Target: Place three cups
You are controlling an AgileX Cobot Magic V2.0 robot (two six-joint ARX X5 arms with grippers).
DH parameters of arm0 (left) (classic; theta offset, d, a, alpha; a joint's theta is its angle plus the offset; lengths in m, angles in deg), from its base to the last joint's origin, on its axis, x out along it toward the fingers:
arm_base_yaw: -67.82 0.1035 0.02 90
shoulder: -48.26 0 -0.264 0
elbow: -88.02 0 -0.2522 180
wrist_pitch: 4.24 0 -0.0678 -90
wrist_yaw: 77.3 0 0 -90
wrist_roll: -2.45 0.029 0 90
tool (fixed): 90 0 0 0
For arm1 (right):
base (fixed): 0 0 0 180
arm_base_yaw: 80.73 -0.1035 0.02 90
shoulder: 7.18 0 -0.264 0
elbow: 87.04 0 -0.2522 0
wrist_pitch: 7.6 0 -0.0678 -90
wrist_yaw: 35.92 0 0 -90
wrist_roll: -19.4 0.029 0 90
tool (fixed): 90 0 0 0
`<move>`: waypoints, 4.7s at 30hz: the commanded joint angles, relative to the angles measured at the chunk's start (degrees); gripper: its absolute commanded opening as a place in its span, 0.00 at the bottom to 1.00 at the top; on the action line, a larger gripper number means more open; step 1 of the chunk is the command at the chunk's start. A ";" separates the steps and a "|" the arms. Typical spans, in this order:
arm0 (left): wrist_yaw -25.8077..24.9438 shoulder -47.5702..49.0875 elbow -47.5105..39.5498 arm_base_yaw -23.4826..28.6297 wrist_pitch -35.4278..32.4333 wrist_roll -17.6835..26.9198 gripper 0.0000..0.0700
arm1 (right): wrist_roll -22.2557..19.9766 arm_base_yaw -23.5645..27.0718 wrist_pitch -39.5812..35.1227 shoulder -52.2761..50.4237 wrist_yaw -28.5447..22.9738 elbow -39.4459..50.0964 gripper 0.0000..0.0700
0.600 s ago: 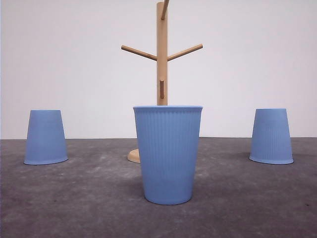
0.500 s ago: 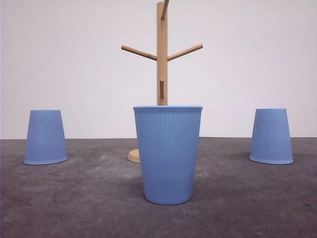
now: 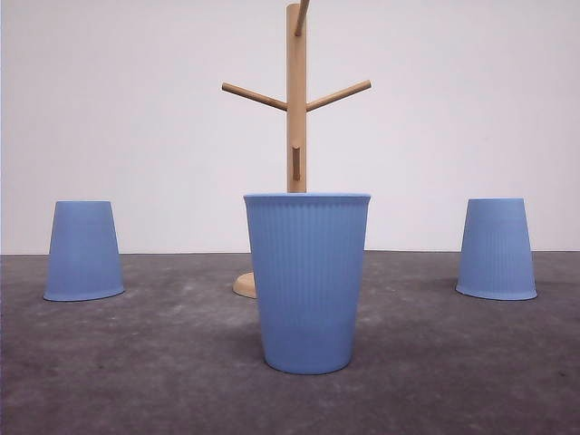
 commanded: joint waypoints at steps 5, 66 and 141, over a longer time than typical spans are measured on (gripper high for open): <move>0.15 0.13 -0.81 -0.02 0.26 -0.42 0.02 | 0.63 0.13 -0.77 -0.09 -0.07 0.24 0.01; -2.49 -59.80 51.06 -2.80 14.03 -1.29 0.02 | 3.20 0.01 14.47 50.69 10.76 -46.99 0.01; -0.79 -104.44 82.40 -4.33 23.49 6.52 0.81 | -1.81 0.02 18.75 59.58 18.60 -49.53 0.94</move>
